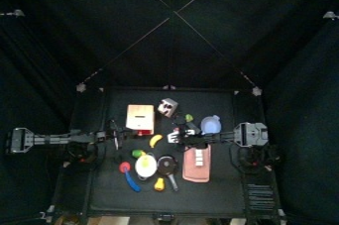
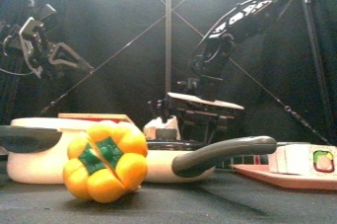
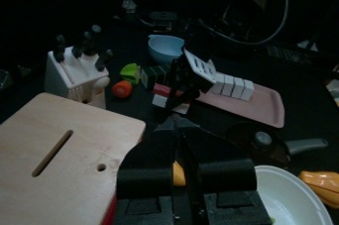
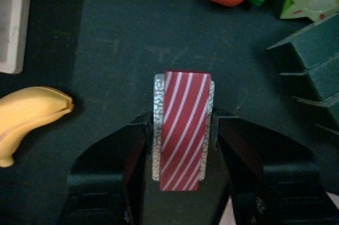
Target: Place salmon sushi to right of drawer
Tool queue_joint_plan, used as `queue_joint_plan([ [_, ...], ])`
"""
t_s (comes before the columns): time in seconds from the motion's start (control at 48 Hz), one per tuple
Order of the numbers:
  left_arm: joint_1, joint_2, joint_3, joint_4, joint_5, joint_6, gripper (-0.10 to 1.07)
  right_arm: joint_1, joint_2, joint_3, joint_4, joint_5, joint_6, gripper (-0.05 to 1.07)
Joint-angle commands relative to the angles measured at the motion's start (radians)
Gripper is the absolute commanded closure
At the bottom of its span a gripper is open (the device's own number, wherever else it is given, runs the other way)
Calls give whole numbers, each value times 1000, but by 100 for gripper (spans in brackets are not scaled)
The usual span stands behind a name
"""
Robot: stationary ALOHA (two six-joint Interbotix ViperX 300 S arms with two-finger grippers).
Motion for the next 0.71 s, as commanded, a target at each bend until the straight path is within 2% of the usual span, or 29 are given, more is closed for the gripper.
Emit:
queue_joint_plan([
  [0.0,0,2,-11,0,-5,0,56,-15,-12,-29,-5,-12,-2,26],
  [0.125,0,2,-11,0,-5,0,56,-25,-6,-31,-5,-21,-5,23],
  [0.458,0,2,-11,0,-5,0,56,-26,-3,-31,-11,-41,-9,6],
  [0.688,0,2,-11,0,-5,0,56,-20,-9,-31,-18,-34,-9,5],
])
